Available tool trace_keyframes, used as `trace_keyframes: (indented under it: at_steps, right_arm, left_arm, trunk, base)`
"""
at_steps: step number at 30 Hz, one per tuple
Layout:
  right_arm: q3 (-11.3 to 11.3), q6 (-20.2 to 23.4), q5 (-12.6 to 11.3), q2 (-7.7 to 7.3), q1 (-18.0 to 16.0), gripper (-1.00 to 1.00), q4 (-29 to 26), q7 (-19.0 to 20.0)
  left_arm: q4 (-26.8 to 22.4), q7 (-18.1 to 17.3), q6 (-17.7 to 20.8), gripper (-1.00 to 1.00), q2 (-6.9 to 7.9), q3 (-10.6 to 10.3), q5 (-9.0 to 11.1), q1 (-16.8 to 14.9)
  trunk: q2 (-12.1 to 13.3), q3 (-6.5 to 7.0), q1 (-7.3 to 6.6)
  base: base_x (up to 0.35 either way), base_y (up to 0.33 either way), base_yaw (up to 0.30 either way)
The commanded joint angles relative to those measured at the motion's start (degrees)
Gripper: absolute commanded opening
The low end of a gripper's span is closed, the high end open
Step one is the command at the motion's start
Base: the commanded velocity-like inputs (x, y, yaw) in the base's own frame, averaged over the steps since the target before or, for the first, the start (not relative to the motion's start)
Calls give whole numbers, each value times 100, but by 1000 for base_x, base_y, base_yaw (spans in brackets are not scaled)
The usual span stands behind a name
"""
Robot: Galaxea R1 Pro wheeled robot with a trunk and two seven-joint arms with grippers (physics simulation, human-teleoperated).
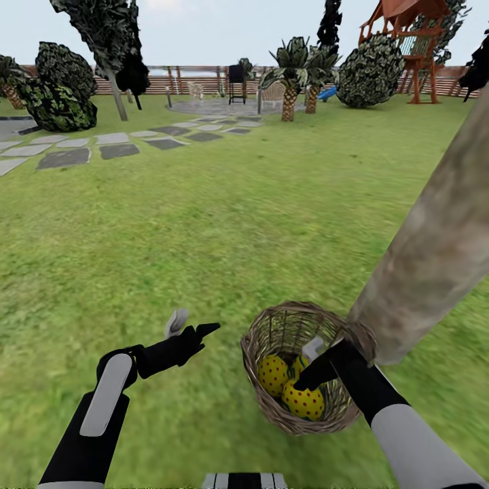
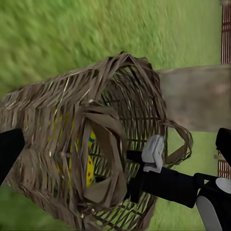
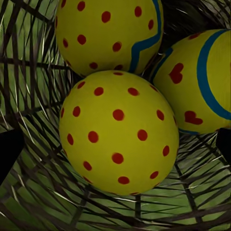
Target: Take the three Easter eggs out of the wicker basket on the lawn in the garden, then place them on the lawn next to a single tree (choose any tree) so that all three eggs are next to the same tree and none are left in the basket.
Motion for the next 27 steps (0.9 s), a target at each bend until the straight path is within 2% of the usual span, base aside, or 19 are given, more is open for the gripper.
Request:
trace_keyframes:
  at_steps: [1, 13, 19, 27]
  right_arm:
    - [14, 8, 59, -4, -3, 100, -9, 49]
    - [17, 18, 76, -4, -3, 100, -27, 2]
    - [22, 11, 77, 10, -3, 100, -26, -377]
    - [23, 11, 77, 9, -3, 100, -27, -436]
  left_arm:
    - [-5, 58, 31, 100, -6, 12, 65, -3]
    - [15, 58, 31, 100, -36, 12, 65, -3]
    - [196, 58, 31, 100, -41, 7, 78, -3]
    - [205, 58, 32, 100, -41, 7, 82, -3]
  trunk:
    - [-4, -28, 1]
    - [-20, -293, 32]
    - [-28, -426, 48]
    - [-38, -604, 68]
  base:
    - [0, 0, 0]
    - [0, 0, 0]
    - [0, 0, 0]
    - [0, 0, 0]
